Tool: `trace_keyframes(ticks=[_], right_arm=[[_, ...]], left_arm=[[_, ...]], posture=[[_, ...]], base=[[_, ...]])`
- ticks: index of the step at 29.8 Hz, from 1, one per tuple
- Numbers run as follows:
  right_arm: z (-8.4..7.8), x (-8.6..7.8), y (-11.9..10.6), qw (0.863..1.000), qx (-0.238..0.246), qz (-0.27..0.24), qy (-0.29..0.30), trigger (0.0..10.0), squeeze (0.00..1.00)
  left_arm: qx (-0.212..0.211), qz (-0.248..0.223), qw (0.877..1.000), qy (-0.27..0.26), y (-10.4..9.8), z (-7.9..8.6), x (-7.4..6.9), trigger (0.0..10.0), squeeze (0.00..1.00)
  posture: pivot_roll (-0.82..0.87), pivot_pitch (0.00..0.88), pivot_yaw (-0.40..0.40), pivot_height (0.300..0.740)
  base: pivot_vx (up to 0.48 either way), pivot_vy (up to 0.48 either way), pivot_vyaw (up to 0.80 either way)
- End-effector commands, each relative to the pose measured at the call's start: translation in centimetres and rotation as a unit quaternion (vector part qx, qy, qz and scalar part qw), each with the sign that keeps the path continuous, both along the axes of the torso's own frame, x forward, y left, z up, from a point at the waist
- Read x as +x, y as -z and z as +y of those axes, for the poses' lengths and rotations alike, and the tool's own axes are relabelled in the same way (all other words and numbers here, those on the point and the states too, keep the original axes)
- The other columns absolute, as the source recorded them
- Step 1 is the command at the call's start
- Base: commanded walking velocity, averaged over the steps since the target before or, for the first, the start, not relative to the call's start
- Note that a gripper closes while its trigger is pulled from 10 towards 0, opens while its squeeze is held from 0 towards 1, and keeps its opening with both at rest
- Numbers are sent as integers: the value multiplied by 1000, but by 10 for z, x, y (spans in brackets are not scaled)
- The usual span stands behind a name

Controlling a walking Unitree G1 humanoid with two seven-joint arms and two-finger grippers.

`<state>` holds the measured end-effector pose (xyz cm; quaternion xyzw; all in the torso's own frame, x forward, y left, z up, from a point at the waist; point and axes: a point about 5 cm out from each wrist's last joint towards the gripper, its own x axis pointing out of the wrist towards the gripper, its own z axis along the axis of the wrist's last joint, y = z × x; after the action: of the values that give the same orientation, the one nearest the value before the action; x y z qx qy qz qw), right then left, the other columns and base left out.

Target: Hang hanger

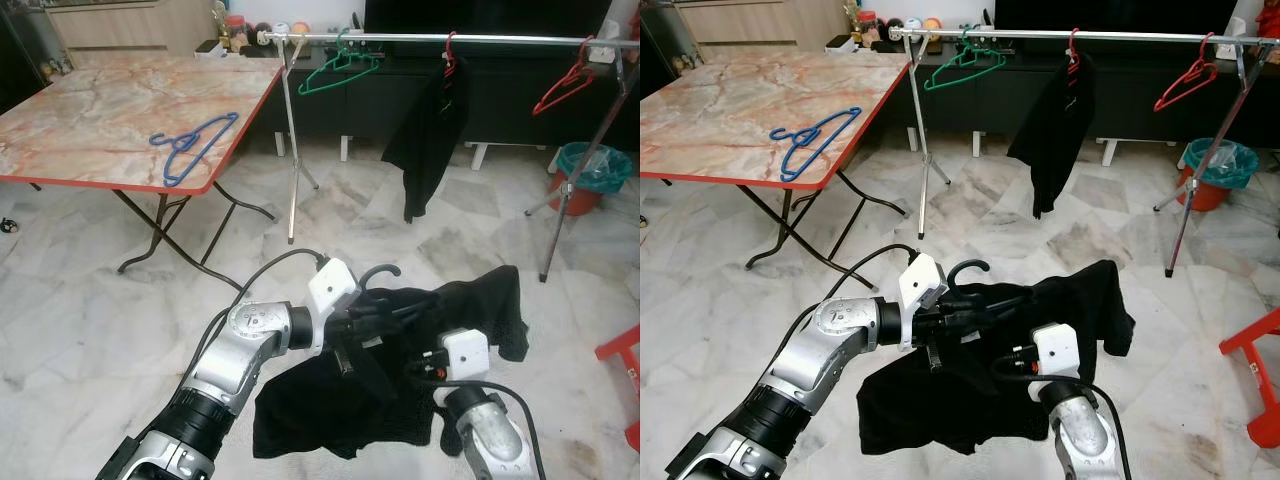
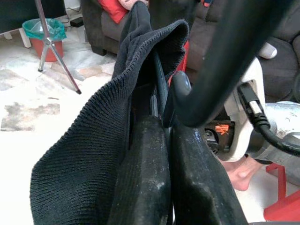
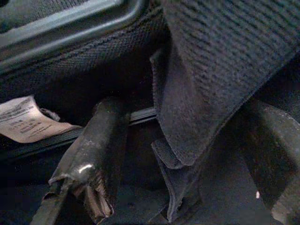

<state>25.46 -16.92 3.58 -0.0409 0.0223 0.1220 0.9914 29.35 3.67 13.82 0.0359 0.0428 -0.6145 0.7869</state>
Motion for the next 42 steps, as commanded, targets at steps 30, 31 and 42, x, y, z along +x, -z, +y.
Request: trace_keyframes(ticks=[30,31,42], right_arm=[[-7,-5,2,1000,-19,3,19,0,0],[-7,-5,2,1000,-19,5,20,0,0],[1,-26,23,997,-29,68,-38,10000,0]], left_arm=[[54,34,995,-80,34,40,14,10000,0],[53,33,995,-77,33,40,14,10000,0],[55,20,994,-87,31,41,18,10000,0]], posture=[[-39,0,52,740],[-40,0,52,740],[-40,9,53,740]], base=[[0,0,0],[0,0,0],[0,0,0]])
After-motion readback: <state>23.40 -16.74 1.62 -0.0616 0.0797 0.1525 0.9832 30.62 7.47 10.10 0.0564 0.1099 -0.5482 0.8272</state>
